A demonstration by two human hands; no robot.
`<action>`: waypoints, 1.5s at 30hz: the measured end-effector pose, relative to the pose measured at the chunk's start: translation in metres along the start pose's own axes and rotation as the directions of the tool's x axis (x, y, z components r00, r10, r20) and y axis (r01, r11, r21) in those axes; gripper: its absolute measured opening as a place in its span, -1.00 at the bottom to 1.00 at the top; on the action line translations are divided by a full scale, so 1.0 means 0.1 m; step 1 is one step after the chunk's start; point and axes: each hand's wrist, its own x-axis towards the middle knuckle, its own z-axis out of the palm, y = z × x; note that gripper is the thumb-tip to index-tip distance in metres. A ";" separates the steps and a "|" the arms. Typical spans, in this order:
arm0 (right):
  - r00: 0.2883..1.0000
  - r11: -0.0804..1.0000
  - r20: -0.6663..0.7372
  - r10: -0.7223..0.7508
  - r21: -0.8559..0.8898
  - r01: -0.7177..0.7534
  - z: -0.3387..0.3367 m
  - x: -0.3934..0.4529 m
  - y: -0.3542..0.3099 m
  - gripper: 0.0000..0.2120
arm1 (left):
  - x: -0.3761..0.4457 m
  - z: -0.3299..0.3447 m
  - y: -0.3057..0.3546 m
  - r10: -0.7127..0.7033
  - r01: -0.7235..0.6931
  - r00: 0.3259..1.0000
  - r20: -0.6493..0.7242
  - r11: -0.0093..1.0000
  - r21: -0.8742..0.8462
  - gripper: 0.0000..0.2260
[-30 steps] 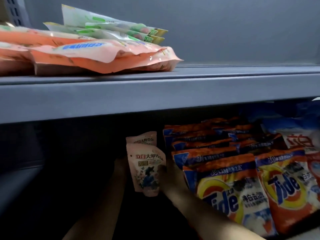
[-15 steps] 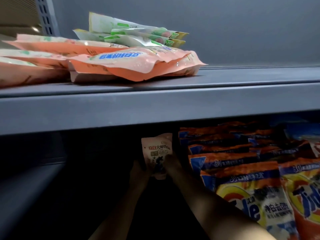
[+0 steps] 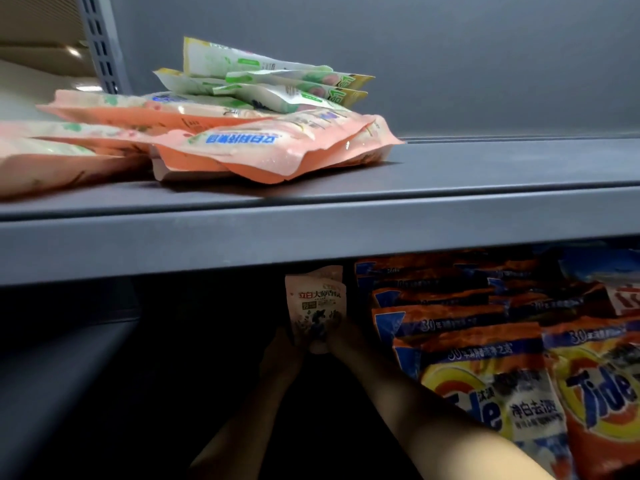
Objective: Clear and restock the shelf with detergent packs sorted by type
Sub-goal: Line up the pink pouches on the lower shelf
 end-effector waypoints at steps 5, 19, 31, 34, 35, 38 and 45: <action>0.991 0.993 -0.083 0.103 0.063 -0.098 -0.11 -0.22 -0.08 -0.43 | -0.40 -0.18 0.32 0.066 -0.063 0.998 -0.007 0.978 0.196 -0.53; 0.985 0.916 0.021 -0.169 -0.366 0.165 -0.83 -1.41 -0.34 -0.46 | -1.87 -0.74 1.22 -0.015 0.083 0.990 -0.139 0.864 0.497 -0.62; 0.833 0.734 -0.063 -0.550 -0.512 0.446 -1.65 -2.62 -1.05 -0.60 | -3.17 -1.31 2.31 0.427 -0.129 0.803 -0.415 0.805 0.580 -0.68; 0.844 0.753 -0.007 -0.536 -0.455 0.475 -1.70 -2.63 -1.24 -0.51 | -3.18 -1.56 2.52 0.484 -0.153 0.697 -0.529 0.821 0.550 -0.68; 0.843 0.766 -0.004 -0.538 -0.420 0.487 -1.71 -2.63 -1.31 -0.51 | -3.13 -1.66 2.57 0.501 -0.160 0.665 -0.554 0.820 0.550 -0.70; 0.776 0.742 -0.134 -0.617 -0.429 0.516 -1.77 -2.55 -1.51 -0.61 | -2.84 -1.96 2.68 0.575 -0.126 0.563 -0.594 0.769 0.626 -0.85; 0.642 0.505 0.001 -0.767 -0.616 0.604 -1.70 -2.02 -1.89 -0.56 | -2.07 -2.30 2.75 0.520 -0.028 0.808 -0.278 0.505 0.863 -0.54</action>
